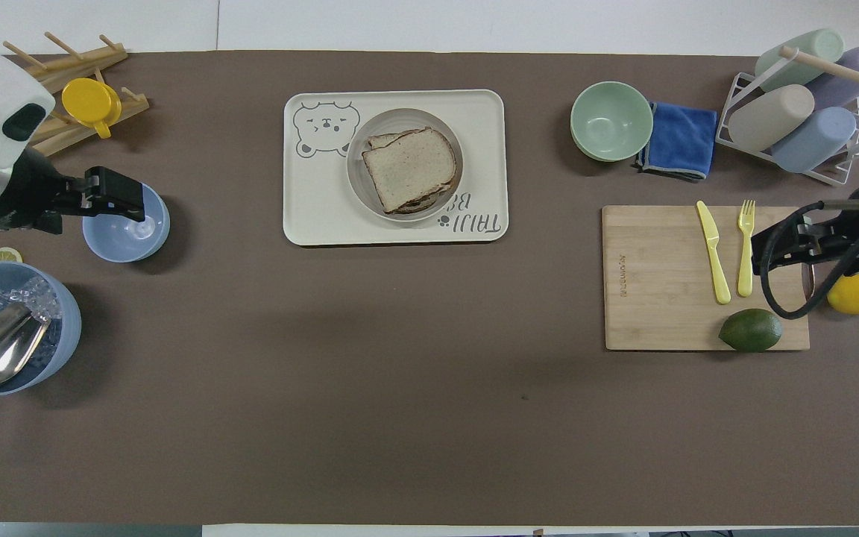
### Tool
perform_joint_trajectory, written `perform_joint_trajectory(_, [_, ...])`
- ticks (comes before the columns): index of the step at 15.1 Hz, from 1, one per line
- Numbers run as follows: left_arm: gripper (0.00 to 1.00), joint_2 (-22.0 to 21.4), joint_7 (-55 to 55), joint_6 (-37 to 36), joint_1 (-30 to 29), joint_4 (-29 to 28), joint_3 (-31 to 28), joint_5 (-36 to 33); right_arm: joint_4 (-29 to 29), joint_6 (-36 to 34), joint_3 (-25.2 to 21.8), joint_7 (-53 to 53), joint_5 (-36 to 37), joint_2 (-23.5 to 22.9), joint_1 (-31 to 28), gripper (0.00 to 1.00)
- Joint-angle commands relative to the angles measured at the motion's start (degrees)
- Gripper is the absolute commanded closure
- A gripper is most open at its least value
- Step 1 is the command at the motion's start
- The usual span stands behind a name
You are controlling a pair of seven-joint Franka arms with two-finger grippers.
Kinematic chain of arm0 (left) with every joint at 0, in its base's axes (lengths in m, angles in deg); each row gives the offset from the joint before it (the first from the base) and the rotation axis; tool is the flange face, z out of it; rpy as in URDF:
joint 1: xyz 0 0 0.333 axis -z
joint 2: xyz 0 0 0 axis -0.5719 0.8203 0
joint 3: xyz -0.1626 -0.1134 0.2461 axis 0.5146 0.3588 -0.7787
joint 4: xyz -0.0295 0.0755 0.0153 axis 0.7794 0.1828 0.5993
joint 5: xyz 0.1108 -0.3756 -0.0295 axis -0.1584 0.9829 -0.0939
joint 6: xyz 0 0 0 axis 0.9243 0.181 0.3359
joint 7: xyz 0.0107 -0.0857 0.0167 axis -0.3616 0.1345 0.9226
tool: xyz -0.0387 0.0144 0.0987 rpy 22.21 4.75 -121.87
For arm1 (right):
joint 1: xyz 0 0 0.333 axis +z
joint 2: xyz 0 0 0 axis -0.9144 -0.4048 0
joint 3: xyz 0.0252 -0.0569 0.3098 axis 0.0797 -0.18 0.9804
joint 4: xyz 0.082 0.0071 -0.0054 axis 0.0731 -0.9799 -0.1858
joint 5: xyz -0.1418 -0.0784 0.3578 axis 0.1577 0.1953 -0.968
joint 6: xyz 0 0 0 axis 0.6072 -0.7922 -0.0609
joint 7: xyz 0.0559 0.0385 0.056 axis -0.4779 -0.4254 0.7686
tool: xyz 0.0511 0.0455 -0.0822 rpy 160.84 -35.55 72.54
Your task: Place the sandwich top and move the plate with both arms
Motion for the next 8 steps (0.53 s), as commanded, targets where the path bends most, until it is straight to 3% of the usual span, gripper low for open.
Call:
perform_joint_trajectory(1, [0.0, -4.8, 5.2, -2.8, -3.9, -6.8, 3.8, -0.8, 0.0, -0.3, 0.1, 1.4, -0.9, 0.4, -0.6, 0.0])
perform_joint_trajectory(3, [0.0, -6.2, 4.3, -2.8, -3.4, -9.1, 3.8, -0.8, 0.0, -0.3, 0.1, 1.4, -0.9, 0.4, -0.6, 0.0])
perform_joint_trajectory(8, [0.0, -5.5, 4.3, -2.2, -3.4, -5.1, 3.7, -0.1, -0.1, -0.2, 0.1, 1.5, -0.9, 0.4, -0.7, 0.0])
